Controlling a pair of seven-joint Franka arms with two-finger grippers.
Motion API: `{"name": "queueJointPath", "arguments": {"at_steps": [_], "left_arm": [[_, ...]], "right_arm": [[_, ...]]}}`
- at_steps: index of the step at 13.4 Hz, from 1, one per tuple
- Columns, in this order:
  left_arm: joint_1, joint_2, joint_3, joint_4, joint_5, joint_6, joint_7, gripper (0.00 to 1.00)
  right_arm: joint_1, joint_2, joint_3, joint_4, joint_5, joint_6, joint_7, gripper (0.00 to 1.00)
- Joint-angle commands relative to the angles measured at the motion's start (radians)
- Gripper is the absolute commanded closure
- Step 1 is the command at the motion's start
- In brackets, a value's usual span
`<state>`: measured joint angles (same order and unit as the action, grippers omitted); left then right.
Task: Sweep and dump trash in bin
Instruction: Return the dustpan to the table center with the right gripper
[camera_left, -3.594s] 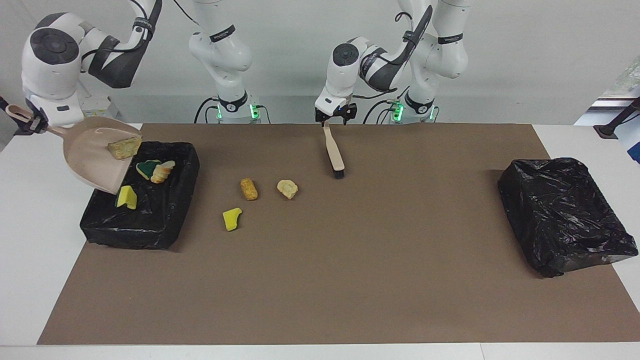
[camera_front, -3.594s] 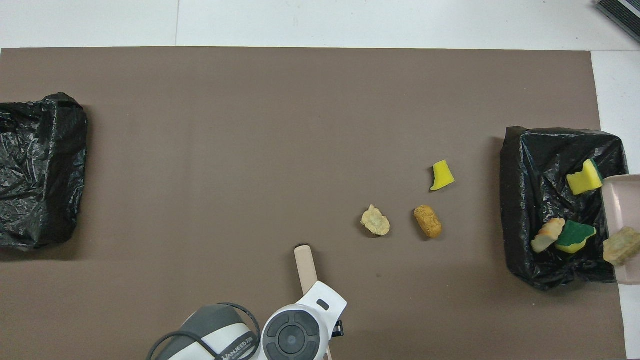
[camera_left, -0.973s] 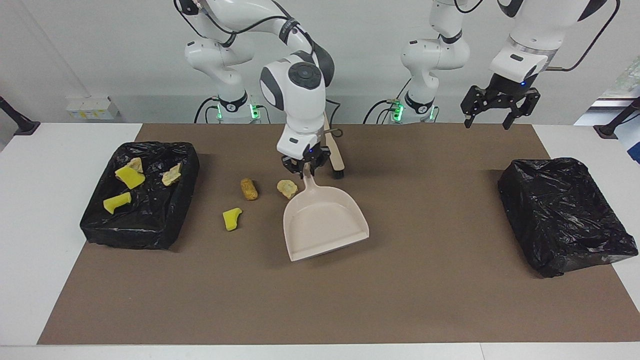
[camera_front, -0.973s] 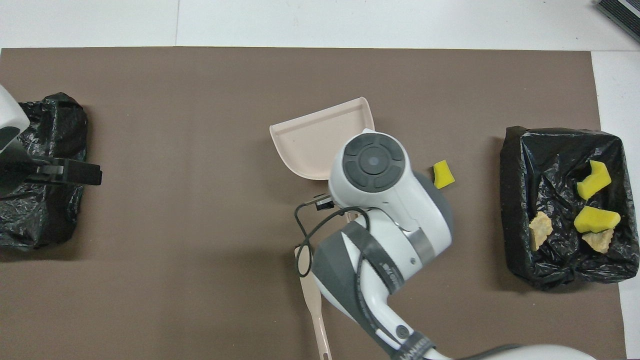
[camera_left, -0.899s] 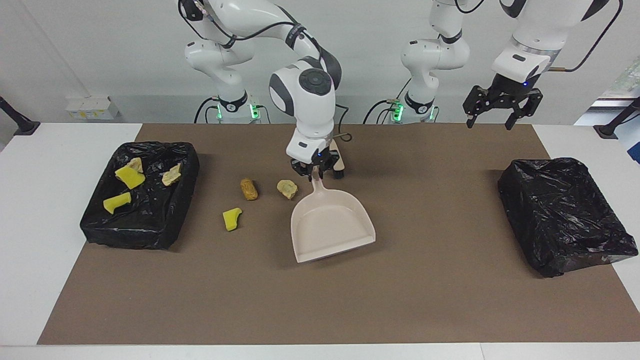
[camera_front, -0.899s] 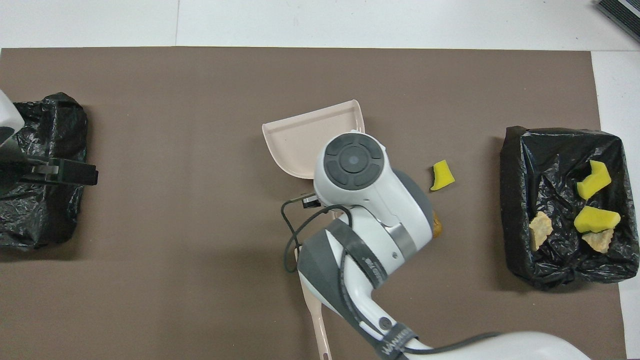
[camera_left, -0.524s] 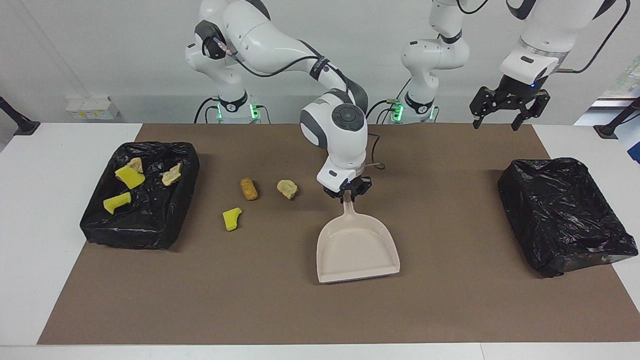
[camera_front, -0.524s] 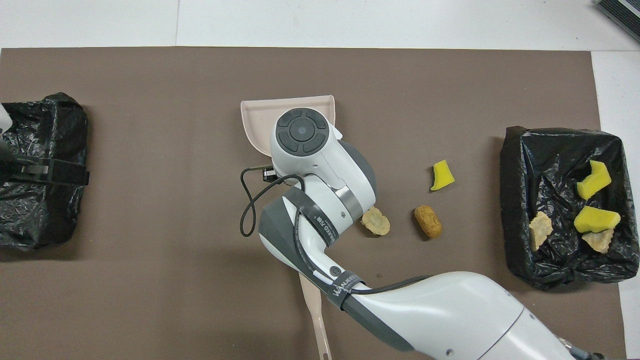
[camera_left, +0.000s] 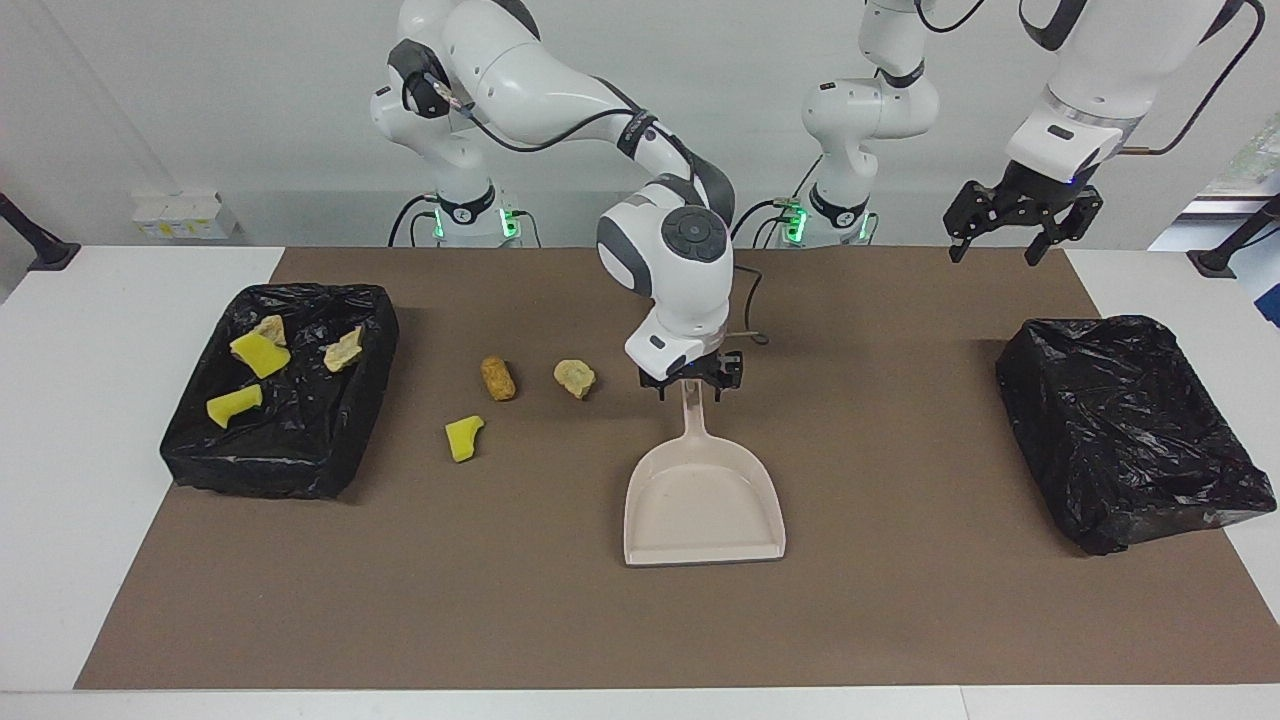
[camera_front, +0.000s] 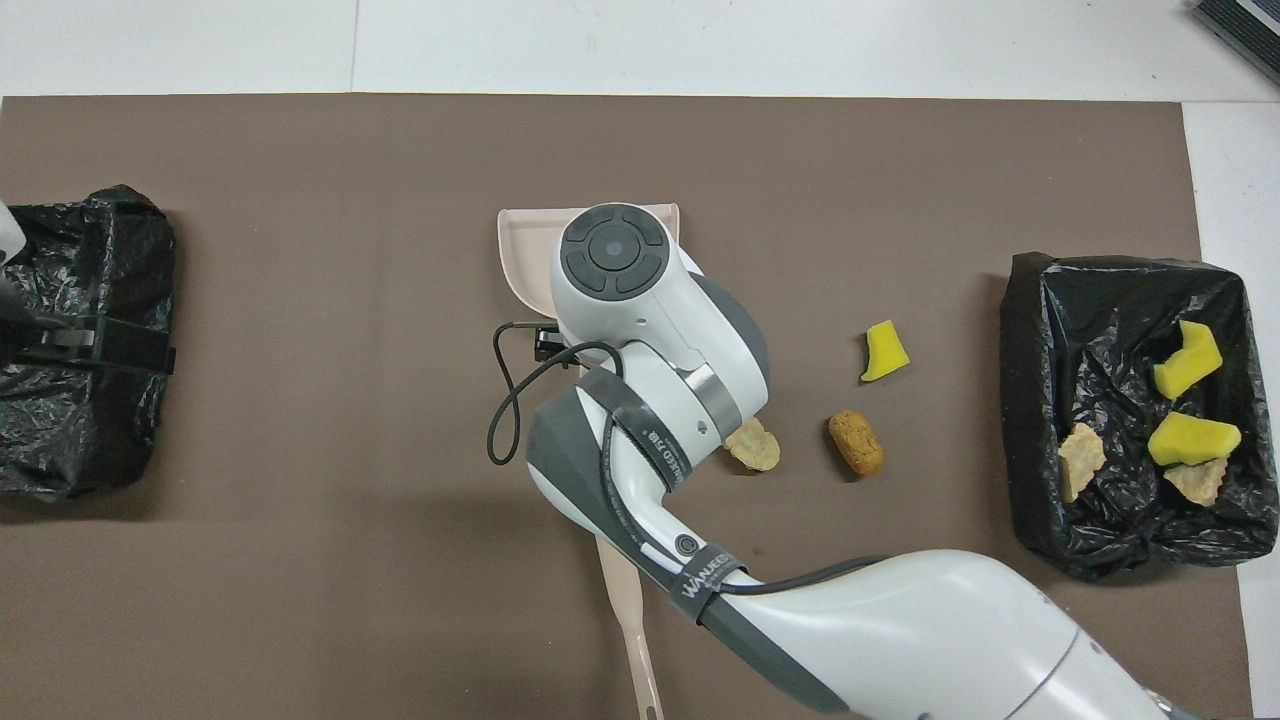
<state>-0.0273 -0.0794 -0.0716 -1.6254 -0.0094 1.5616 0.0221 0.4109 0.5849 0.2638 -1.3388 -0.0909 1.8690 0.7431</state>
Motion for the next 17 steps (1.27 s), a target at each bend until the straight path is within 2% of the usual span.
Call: {"name": "queueJointPath", "arguments": {"at_steps": [1, 4, 6, 9, 12, 14, 16, 17], "left_arm": [[0.018, 0.067, -0.01, 0.114, 0.002, -0.071, 0.007, 0.0], [0.015, 0.069, -0.01, 0.114, 0.005, -0.052, 0.005, 0.0], [0.014, 0.061, -0.01, 0.107, 0.003, -0.034, 0.005, 0.0], [0.014, 0.058, -0.01, 0.102, 0.003, -0.032, 0.005, 0.0], [0.007, 0.053, -0.01, 0.101, 0.003, -0.035, 0.009, 0.0], [0.014, 0.053, -0.01, 0.102, 0.003, -0.032, 0.015, 0.0], [0.02, 0.05, -0.005, 0.102, 0.003, -0.043, 0.015, 0.0], [0.035, 0.046, -0.004, 0.102, 0.003, -0.049, 0.015, 0.0]], "right_arm": [[-0.032, -0.138, 0.006, -0.109, 0.035, -0.097, -0.069, 0.0], [-0.038, -0.313, 0.005, -0.316, 0.19, -0.102, -0.163, 0.0], [0.011, -0.397, 0.005, -0.451, 0.2, -0.058, -0.154, 0.0], [0.074, -0.543, 0.006, -0.724, 0.204, 0.186, -0.079, 0.0], [0.12, -0.65, 0.006, -0.911, 0.238, 0.363, -0.036, 0.0], [0.14, -0.704, 0.006, -0.994, 0.24, 0.389, -0.031, 0.0], [0.183, -0.761, 0.006, -1.065, 0.281, 0.404, -0.031, 0.09], [0.203, -0.784, 0.006, -1.098, 0.319, 0.415, -0.031, 0.09]]}}
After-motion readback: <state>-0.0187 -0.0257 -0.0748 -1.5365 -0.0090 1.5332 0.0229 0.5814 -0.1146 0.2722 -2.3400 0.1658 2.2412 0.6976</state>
